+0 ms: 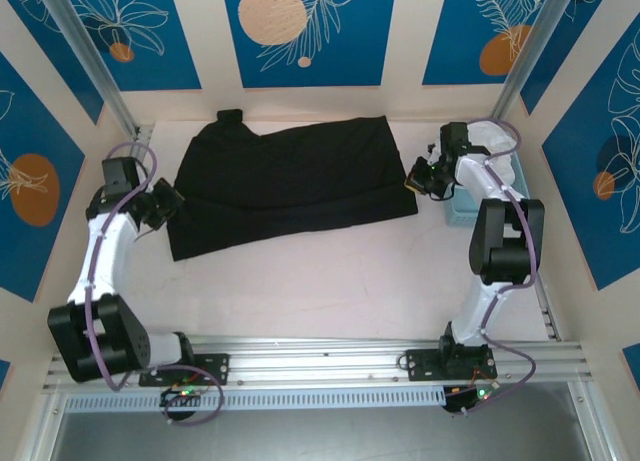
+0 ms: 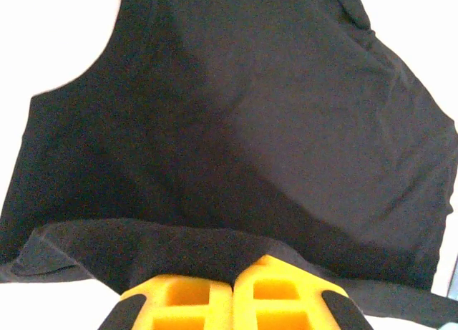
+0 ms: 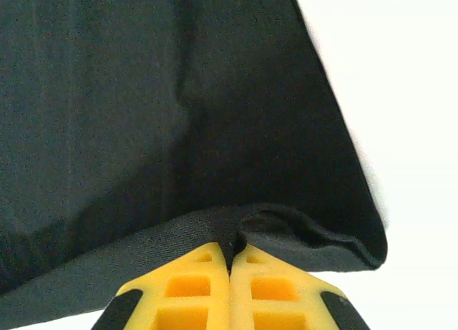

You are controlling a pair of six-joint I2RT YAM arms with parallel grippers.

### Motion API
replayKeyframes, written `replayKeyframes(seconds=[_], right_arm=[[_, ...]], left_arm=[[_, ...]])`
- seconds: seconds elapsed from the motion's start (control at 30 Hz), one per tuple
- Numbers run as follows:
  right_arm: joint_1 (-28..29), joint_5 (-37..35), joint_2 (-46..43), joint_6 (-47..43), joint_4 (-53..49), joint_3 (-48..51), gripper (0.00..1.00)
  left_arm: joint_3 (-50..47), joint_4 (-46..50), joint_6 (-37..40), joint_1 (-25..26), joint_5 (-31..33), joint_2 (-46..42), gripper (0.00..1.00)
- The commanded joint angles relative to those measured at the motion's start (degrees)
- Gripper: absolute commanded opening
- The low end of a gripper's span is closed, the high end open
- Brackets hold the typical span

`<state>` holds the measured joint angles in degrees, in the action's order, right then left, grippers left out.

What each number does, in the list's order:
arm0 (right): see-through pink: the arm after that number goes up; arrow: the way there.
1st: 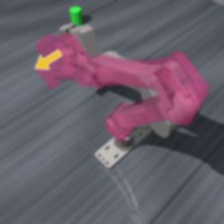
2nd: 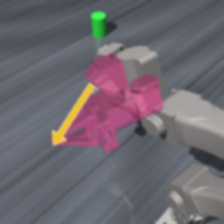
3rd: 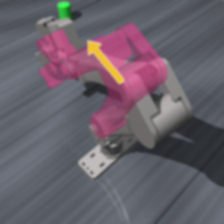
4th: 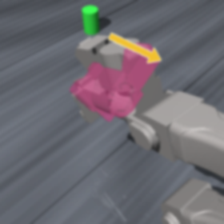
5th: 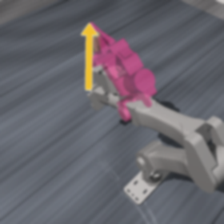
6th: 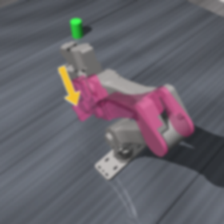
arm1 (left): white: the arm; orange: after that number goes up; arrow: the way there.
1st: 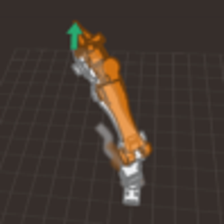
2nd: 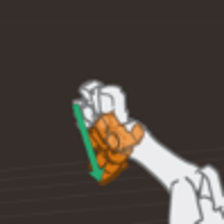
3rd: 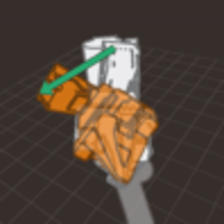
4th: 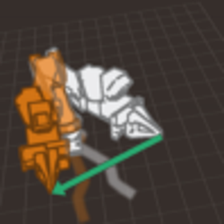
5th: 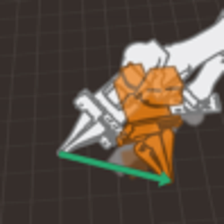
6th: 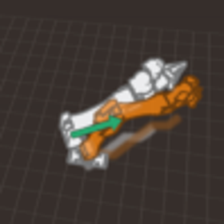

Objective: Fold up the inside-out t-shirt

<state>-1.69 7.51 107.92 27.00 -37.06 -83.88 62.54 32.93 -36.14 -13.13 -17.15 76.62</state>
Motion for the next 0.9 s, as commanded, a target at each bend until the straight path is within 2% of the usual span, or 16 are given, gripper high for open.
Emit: replayKeyframes(seconds=[0.0,0.1,0.2,0.23,0.33,0.4,0.47,0.53,0.67,0.87], right_arm=[[0.4,-0.5,3.8,0.4,-1.1,-5.3,0.03],[0.6,-1.1,8.9,1.0,-1.0,-11.0,0.04],[0.6,-0.5,15.7,1.7,-1.5,-19.2,0.06],[0.7,-0.3,18.5,1.8,-3.0,-23.1,0.09],[0.7,-2.8,22.6,1.5,-5.6,-29.8,0.26],[0.8,-4.9,21.9,0.0,-6.7,-30.5,0.35],[1.4,-7.6,18.2,-2.1,-5.8,-26.6,0.37],[2.8,-8.5,13.6,-4.0,-3.1,-18.7,0.38],[6.7,-6.5,7.6,-6.0,0.8,-7.3,0.39],[8.9,-13.6,14.2,-13.0,-3.2,-11.1,0.38]], left_arm=[[4.3,-5.8,-1.2,-0.7,1.4,5.7,0.0],[8.6,-7.8,-2.3,-0.7,2.8,12.6,0.0],[13.6,-12.0,-5.5,-0.5,2.4,20.6,0.08],[16.1,-13.4,-6.1,-0.5,1.8,23.9,0.13],[26.3,-11.9,-6.9,-0.4,-1.5,33.7,0.31],[32.3,-8.4,-5.8,-0.4,-1.4,38.1,0.42],[34.8,-5.3,-3.6,-0.5,1.1,39.1,0.47],[29.8,-7.5,-3.1,-0.3,2.9,35.6,0.5],[10.1,-17.5,-5.1,1.8,2.8,23.4,0.56],[-11.0,-22.5,-3.3,4.2,2.2,11.4,0.6]])
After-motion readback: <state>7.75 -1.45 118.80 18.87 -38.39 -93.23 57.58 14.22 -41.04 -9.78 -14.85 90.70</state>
